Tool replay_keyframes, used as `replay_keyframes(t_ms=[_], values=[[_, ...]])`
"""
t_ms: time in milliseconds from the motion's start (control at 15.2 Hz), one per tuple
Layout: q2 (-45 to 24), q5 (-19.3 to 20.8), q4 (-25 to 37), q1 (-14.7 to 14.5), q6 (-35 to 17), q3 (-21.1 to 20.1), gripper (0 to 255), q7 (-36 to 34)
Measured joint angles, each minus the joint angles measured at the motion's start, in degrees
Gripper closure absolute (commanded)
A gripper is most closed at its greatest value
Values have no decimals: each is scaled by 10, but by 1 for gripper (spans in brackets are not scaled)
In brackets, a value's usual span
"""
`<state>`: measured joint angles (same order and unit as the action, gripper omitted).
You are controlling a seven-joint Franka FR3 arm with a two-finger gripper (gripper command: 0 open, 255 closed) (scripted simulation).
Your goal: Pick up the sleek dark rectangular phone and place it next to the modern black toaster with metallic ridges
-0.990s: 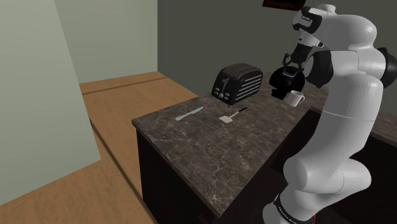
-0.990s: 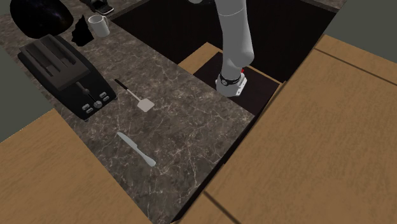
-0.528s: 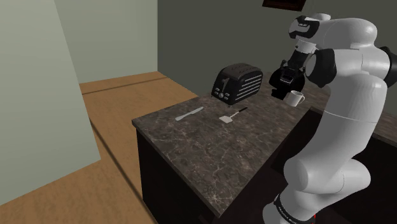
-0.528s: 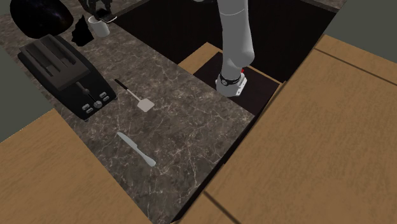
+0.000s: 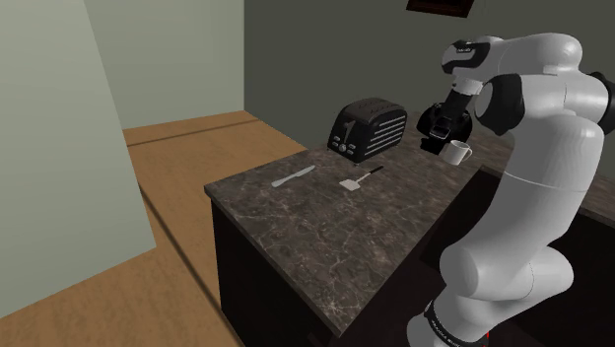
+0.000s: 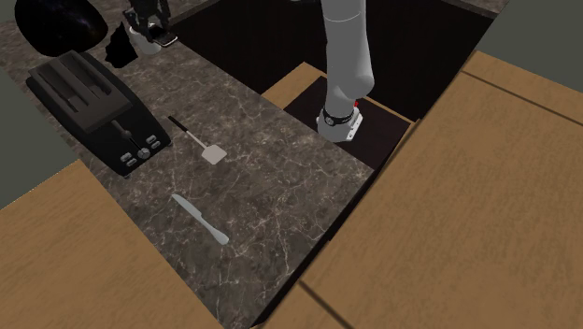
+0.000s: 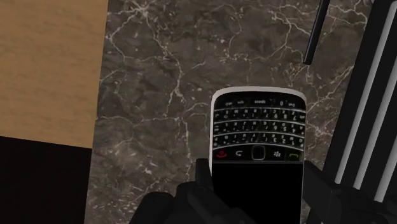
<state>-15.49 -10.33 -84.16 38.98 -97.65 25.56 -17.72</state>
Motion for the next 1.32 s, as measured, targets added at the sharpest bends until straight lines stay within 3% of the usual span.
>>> replay_keyframes(t_ms=[1320], values=[[-11,-11,-139,-8,-148,-7,255,14]])
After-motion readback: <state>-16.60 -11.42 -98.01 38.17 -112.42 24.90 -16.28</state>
